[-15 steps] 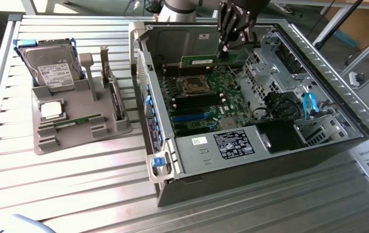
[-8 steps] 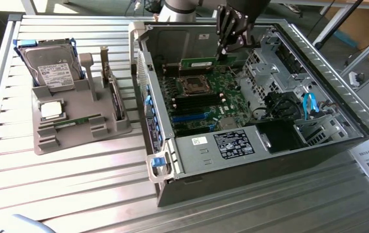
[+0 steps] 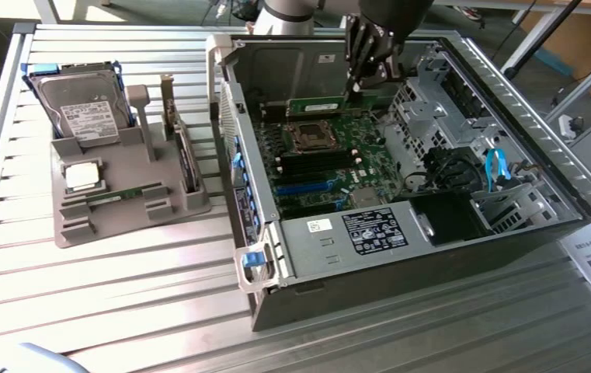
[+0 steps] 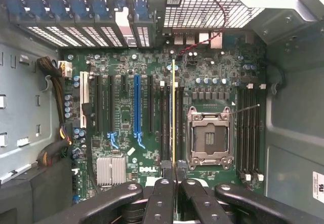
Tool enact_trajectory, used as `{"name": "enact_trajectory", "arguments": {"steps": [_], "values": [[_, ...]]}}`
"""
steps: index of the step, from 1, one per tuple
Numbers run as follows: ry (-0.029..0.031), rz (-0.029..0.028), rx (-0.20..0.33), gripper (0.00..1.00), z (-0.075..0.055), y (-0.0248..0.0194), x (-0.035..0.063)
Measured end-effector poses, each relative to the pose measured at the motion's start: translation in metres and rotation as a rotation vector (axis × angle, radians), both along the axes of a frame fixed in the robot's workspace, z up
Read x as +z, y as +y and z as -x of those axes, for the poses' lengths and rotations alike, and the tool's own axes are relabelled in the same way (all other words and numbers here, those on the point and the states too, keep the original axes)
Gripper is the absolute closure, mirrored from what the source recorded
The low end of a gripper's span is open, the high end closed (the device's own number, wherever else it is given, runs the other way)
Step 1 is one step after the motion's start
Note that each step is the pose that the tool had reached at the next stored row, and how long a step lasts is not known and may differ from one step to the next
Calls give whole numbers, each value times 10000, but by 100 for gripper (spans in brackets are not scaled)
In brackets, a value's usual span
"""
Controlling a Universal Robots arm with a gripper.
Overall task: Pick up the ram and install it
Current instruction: 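Insert the ram into the slot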
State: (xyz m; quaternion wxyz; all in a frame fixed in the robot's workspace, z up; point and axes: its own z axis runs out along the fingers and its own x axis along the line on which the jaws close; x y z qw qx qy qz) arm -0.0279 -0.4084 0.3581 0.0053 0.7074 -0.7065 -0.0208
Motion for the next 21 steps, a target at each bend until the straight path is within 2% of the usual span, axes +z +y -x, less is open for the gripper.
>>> {"name": "enact_trajectory", "arguments": {"steps": [21], "values": [[0, 0, -157, 88, 0, 0, -281]]}}
